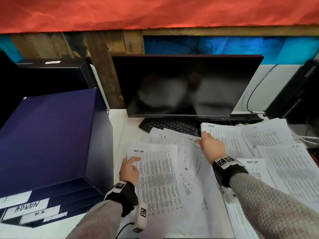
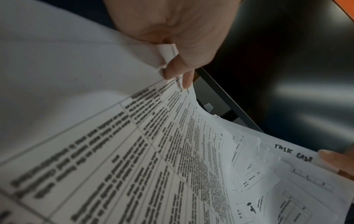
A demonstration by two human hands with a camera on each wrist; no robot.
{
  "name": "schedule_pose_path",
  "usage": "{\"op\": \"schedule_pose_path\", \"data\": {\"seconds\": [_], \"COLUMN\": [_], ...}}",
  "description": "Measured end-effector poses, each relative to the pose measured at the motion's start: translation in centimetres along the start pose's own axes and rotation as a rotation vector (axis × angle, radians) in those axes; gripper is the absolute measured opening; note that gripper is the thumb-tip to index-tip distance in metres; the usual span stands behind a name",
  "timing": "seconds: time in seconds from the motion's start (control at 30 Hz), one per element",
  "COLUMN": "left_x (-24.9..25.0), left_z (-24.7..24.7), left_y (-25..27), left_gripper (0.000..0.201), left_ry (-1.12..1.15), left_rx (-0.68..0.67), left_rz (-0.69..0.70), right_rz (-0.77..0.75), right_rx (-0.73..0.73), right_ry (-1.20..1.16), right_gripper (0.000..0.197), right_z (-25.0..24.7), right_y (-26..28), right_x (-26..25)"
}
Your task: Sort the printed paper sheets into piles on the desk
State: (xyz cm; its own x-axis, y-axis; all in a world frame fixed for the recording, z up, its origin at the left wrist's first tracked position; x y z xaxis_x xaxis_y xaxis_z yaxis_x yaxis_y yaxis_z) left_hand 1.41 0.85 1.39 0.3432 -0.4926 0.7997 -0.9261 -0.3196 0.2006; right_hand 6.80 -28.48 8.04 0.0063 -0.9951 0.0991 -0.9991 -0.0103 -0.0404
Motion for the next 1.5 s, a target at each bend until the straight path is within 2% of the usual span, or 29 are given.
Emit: {"op": "schedule_pose_path", "data": {"seconds": [0.13, 0.23, 0.3, 0.4, 0.43, 0.57, 0.6, 0.67, 0.77, 0.83, 0.97, 1.07, 1.17, 1.23, 1.37, 1.43, 1.5], "left_x": [0.0, 0.0, 0.0, 0.0, 0.0, -0.4, -0.5, -0.7, -1.5, -1.5, -1.6, -1.7, -1.9, -2.0, -2.2, -2.2, -2.0], "left_z": [0.3, 0.4, 0.5, 0.5, 0.5, 0.6, 0.6, 0.7, 0.9, 0.8, 0.6, 0.7, 1.0, 1.0, 1.1, 1.2, 1.1], "left_y": [-0.1, -0.1, -0.1, -0.1, 0.0, -0.2, -0.3, -0.5, -1.0, -1.2, -1.7, -1.9, -2.2, -2.4, -3.1, -3.3, -3.5], "left_gripper": [0.045, 0.044, 0.043, 0.042, 0.042, 0.044, 0.045, 0.049, 0.056, 0.055, 0.044, 0.044, 0.046, 0.045, 0.039, 0.030, 0.036], "left_ry": [0.017, 0.035, 0.038, 0.043, 0.038, 0.039, 0.038, 0.034, 0.031, 0.016, -0.005, 0.034, 0.047, 0.063, 0.224, 0.336, 0.400], "left_rx": [0.002, 0.021, 0.021, 0.016, 0.017, 0.012, 0.011, 0.018, 0.025, 0.016, 0.051, 0.071, 0.087, 0.085, 0.043, -0.008, -0.065], "left_rz": [-0.009, -0.010, -0.008, -0.004, -0.006, -0.005, -0.003, 0.012, 0.005, 0.003, -0.003, -0.005, -0.017, -0.032, -0.044, -0.087, -0.107], "right_rz": [-0.278, -0.333, -0.228, 0.091, 0.151, 0.177, 0.208, 0.302, 0.440, 0.387, 0.042, -0.071, -0.145, -0.138, -0.121, -0.049, 0.103], "right_rx": [0.007, -0.016, -0.020, 0.050, 0.072, 0.019, 0.020, 0.018, -0.106, -0.134, 0.025, 0.227, 0.433, 0.412, 0.259, 0.193, 0.134], "right_ry": [-0.130, -0.228, -0.360, -0.725, -0.786, -0.754, -0.782, -0.913, -1.216, -1.293, -1.134, -1.066, -1.188, -1.360, -1.822, -1.931, -1.893], "right_gripper": [0.023, 0.017, 0.019, 0.019, 0.018, 0.013, 0.018, 0.030, 0.023, 0.021, 0.023, 0.020, 0.017, 0.017, 0.017, 0.017, 0.014], "right_z": [0.0, 1.2, 2.1, 3.1, 3.4, 4.8, 5.1, 6.0, 7.2, 6.1, 0.3, -5.1, -11.4, -14.0, -15.9, -14.4, -11.0], "right_y": [2.0, 3.2, 3.1, 2.3, 2.1, 1.0, 0.7, 0.1, -0.2, -0.3, -0.6, -0.2, -0.1, -0.4, -1.4, -2.5, -3.9], "right_x": [-3.1, -4.2, -3.9, -1.9, -1.4, -0.8, -0.6, 0.1, 0.5, 0.2, -1.1, -1.7, -1.3, -0.6, 0.8, 1.5, 2.0]}}
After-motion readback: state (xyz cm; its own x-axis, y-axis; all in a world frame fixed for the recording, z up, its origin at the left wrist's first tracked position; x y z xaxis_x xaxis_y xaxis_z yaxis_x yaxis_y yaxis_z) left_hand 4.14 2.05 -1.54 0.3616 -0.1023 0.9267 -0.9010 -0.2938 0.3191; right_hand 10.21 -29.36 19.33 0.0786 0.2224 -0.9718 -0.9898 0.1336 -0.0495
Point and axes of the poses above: each hand's wrist, its own y-axis away from the middle knuckle, its own z-axis out of the palm, x = y × z, the point moved 4 cm from there along -y, towards the middle knuckle, and after that the axes turned 8 degrees about y, right-handed, at the moved point
